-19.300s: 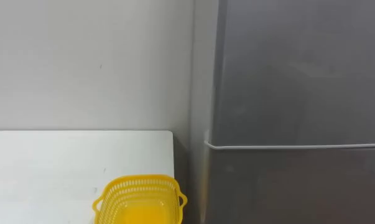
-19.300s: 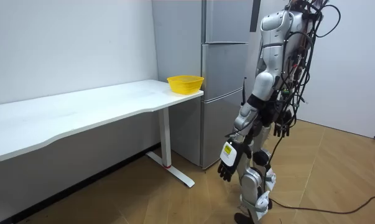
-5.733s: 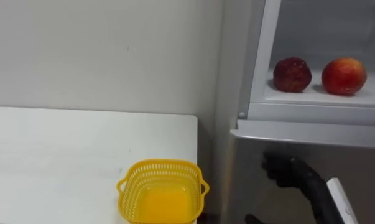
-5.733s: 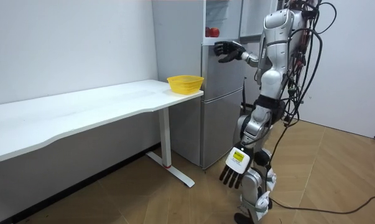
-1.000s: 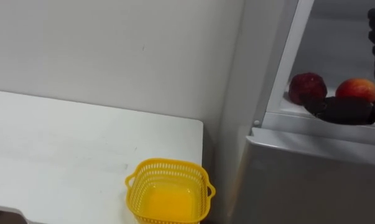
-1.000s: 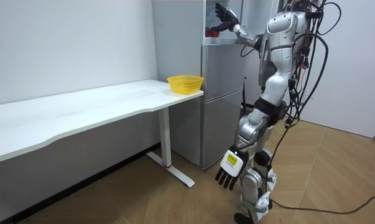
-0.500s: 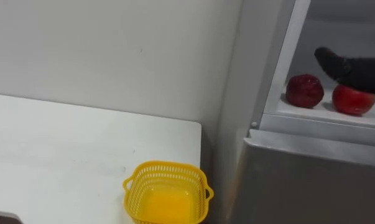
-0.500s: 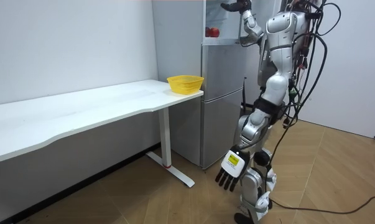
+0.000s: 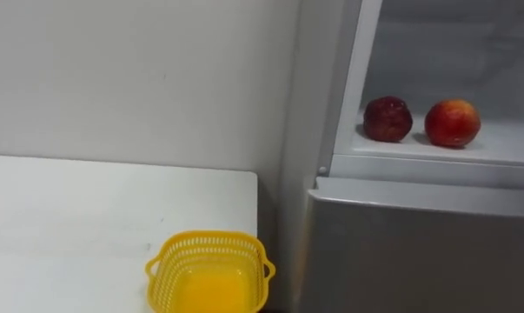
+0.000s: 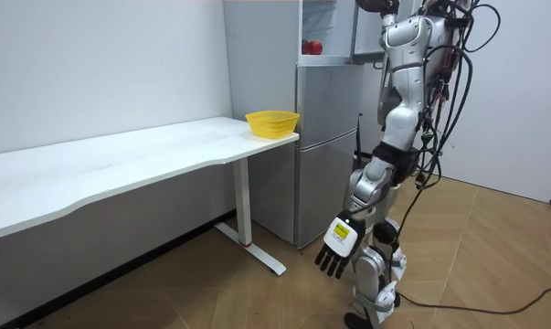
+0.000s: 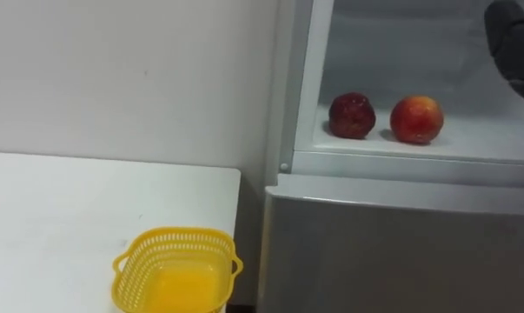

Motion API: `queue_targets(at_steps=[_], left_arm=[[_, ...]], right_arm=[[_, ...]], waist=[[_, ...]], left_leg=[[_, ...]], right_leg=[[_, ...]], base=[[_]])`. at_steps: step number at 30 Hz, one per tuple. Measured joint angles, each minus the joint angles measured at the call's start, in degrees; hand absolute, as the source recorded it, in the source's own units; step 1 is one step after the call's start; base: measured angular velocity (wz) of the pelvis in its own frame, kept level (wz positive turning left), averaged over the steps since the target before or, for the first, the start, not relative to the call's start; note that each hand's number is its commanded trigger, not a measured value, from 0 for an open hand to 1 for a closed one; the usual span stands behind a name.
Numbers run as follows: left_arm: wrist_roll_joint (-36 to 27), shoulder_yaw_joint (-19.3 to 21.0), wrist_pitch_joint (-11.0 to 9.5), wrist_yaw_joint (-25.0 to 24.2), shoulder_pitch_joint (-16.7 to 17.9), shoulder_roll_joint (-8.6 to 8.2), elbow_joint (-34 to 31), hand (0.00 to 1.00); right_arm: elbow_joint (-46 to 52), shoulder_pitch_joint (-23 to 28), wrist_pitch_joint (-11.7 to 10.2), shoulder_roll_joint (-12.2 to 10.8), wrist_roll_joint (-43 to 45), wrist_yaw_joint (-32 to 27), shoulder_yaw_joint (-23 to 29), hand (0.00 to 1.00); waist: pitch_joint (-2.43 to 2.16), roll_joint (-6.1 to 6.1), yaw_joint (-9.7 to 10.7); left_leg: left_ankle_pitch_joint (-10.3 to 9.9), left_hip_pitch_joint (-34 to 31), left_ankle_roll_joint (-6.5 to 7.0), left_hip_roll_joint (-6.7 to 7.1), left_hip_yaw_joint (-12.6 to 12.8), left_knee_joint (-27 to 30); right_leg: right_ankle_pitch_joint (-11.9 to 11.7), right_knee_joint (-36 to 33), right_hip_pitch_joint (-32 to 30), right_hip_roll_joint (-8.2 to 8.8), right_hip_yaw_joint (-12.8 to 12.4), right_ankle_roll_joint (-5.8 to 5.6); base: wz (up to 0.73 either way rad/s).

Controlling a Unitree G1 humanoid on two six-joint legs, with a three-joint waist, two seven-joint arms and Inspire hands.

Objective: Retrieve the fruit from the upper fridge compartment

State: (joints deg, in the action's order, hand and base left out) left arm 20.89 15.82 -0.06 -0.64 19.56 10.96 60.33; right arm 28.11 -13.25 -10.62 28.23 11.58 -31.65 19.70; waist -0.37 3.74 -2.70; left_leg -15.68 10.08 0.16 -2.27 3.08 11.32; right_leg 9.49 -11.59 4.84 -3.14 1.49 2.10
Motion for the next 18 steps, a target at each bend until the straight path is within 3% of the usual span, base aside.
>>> queue_targets(at_steps=[6, 18], left_arm=[[-0.1, -0.26, -0.25, 0.51, 0.02, -0.12, 1.58, 0.0], [-0.05, -0.25, -0.23, 1.71, -0.02, -0.4, 1.63, 0.0]], right_arm=[[0.11, 0.24, -0.7, 0.0, -0.02, -0.72, 0.07, 0.0], [1.92, 1.09, -1.2, -0.03, -0.05, 0.07, -0.73, 0.0]], waist=[[0.08, 1.23, 0.79], [0.13, 0.34, 0.23]], left_leg=[[-0.01, 0.4, 0.01, 0.0, 0.09, -0.28], [-0.01, 0.55, 0.01, -0.05, 0.0, -0.63]], right_leg=[[-0.01, 0.02, 0.17, -0.15, -0.53, -0.03], [-0.03, 0.03, 0.26, -0.17, -0.34, -0.05]], base=[[-0.04], [0.0]])
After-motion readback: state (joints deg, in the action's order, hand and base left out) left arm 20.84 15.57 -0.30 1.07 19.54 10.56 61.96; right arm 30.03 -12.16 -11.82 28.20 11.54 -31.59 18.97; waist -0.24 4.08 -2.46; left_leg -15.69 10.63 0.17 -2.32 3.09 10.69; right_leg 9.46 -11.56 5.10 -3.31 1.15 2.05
